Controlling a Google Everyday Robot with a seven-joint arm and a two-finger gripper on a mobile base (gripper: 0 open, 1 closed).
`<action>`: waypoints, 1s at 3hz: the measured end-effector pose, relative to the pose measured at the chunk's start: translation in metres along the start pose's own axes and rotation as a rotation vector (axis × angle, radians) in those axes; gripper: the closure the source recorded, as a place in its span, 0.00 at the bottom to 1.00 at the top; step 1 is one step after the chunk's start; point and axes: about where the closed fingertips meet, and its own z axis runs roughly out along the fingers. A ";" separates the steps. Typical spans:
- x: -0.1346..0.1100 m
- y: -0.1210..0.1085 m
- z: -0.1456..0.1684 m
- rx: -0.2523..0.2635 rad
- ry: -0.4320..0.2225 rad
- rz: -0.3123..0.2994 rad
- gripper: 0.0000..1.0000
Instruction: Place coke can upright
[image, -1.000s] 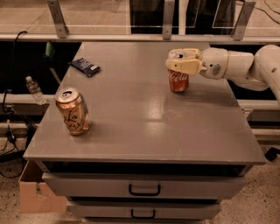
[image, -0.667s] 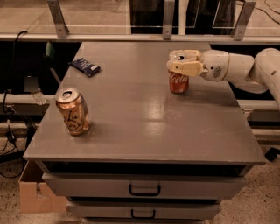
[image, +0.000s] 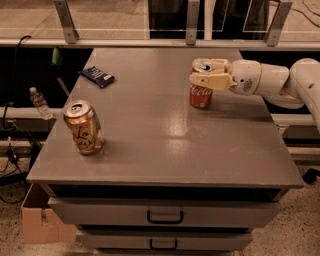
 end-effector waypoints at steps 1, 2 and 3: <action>0.000 -0.002 0.001 0.002 0.005 -0.009 0.00; -0.001 -0.005 0.001 0.009 0.010 -0.018 0.00; -0.005 -0.013 -0.026 0.071 0.040 -0.046 0.00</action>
Offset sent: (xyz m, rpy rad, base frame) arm 0.0109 -0.0095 0.0007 -0.0290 -0.0273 -0.0367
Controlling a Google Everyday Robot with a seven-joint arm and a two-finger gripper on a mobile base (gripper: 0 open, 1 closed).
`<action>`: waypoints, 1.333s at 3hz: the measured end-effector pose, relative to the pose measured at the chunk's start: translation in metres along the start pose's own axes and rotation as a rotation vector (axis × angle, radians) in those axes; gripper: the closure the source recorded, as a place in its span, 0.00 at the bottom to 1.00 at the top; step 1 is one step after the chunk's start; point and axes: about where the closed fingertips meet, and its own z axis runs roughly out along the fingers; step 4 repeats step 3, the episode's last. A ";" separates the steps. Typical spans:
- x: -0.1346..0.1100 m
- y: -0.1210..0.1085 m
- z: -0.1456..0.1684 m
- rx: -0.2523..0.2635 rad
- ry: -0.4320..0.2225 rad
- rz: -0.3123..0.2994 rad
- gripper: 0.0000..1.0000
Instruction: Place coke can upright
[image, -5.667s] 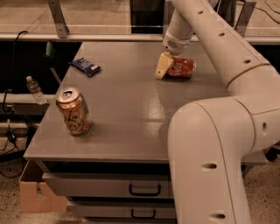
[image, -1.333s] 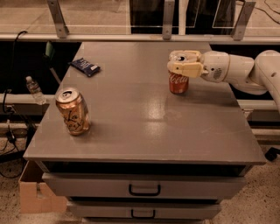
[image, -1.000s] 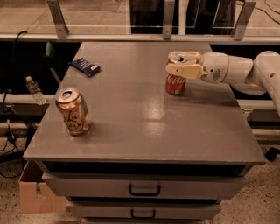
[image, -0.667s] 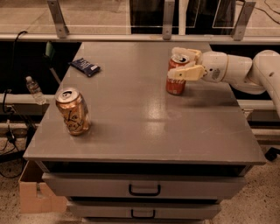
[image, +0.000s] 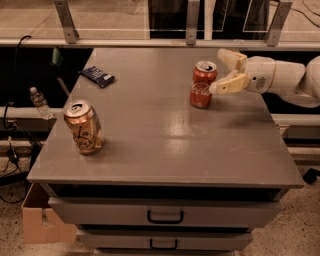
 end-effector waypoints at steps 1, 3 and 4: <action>-0.012 -0.008 -0.058 0.112 0.073 -0.044 0.00; -0.038 0.000 -0.135 0.259 0.172 -0.072 0.00; -0.038 0.000 -0.135 0.259 0.172 -0.072 0.00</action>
Offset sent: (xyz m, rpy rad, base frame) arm -0.0906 -0.2178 0.0744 -0.3038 -0.0032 -0.4383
